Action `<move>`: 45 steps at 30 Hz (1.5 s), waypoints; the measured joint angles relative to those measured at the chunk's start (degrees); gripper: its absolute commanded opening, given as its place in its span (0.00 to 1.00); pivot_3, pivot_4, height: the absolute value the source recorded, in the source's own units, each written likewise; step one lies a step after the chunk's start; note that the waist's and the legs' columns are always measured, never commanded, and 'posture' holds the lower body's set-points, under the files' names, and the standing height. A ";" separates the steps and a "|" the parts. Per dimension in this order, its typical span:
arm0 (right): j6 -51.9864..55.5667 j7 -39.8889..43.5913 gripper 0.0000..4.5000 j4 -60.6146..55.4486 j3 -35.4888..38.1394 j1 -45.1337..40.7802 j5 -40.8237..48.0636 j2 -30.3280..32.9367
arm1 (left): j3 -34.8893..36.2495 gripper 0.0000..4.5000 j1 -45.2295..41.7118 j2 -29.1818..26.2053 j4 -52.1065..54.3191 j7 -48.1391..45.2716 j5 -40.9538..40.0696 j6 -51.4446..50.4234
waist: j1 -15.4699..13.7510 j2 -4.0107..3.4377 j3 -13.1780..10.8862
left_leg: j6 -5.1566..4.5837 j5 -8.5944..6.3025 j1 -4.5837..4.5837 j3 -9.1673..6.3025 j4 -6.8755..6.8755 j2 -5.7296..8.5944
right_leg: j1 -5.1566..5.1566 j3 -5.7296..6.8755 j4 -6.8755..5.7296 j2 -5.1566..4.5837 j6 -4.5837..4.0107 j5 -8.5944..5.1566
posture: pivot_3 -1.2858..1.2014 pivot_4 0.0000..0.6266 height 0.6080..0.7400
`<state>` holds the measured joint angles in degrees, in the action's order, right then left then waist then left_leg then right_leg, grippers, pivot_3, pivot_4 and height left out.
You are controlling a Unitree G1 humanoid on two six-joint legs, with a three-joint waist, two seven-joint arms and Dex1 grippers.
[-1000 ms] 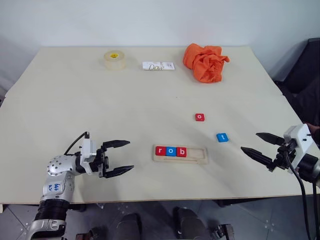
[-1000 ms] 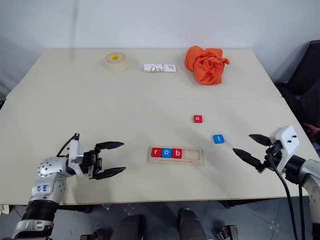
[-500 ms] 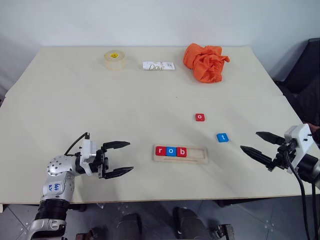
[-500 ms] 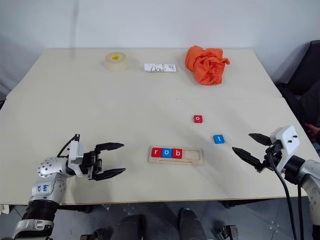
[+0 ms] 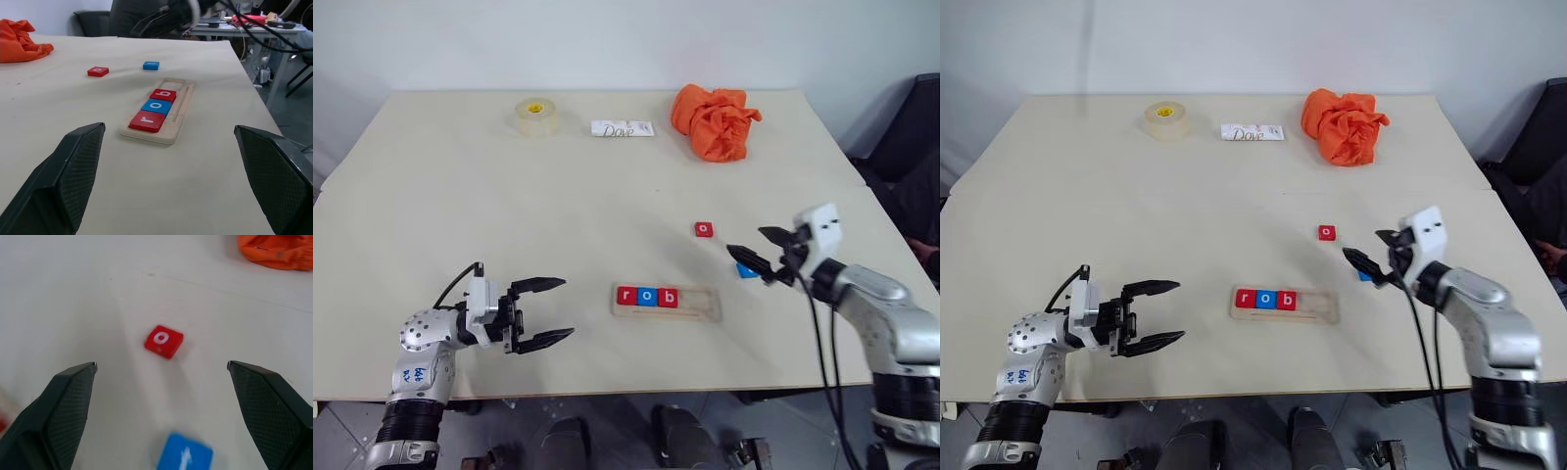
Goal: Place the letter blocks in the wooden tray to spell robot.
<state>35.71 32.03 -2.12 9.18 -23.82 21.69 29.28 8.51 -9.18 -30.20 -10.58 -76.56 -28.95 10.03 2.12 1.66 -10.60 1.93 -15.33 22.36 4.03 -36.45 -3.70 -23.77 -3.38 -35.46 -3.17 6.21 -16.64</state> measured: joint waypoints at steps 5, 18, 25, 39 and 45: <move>-4.26 -6.11 0.99 8.44 -3.75 -5.56 -4.64 -7.00 | 0.04 1.00 1.51 0.16 1.44 1.29 -0.01 -0.01 | -0.10 0.00 0.00 | 0.00 0.00 0.07 0.05 0.04 0.00 | -0.09 0.00 -0.03 0.00 0.00 0.00 | 0.52 0.24 1.00; -11.22 -15.72 0.99 22.19 -5.31 -11.55 -11.90 -14.87 | -0.08 1.00 2.81 0.44 3.16 3.37 -0.01 -0.01 | 0.65 -0.01 0.00 | 0.00 0.00 0.05 0.06 0.06 -0.02 | -0.12 0.00 -0.10 -0.01 -0.01 0.00 | 0.52 0.24 1.00; -10.65 -19.17 0.57 20.03 -5.34 -10.68 -12.78 -17.50 | -0.42 1.00 2.75 0.92 3.16 3.58 0.00 0.05 | 1.33 -0.01 0.00 | 0.00 0.00 0.04 0.06 0.10 -0.05 | -0.12 0.00 -0.11 0.00 -0.01 -0.01 | 0.52 0.24 1.00; 3.83 -17.66 0.32 -12.74 -3.33 0.85 -9.71 -10.73 | -1.59 1.00 0.09 1.07 0.65 1.10 0.00 0.12 | 0.65 0.00 0.00 | 0.00 0.00 0.15 -0.01 0.21 -0.03 | -0.19 0.06 -0.03 -0.02 -0.06 -0.04 | 0.52 0.24 1.00; 18.55 -19.11 0.32 -34.73 2.96 17.81 -5.67 -9.48 | -1.90 1.00 -1.60 0.92 -1.34 -0.53 0.01 0.17 | 0.00 0.02 0.02 | 0.03 -0.02 0.12 -0.01 0.24 -0.05 | -0.19 0.04 0.03 0.03 -0.11 -0.08 | 0.52 0.24 1.00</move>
<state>54.26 12.91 -36.85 12.14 -6.01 16.01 19.80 6.60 -10.78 -29.28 -11.92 -77.09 -28.95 10.20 2.12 1.68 -10.59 1.96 -15.36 22.48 4.02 -36.21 -3.75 -23.96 -3.34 -35.42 -3.14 6.11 -16.72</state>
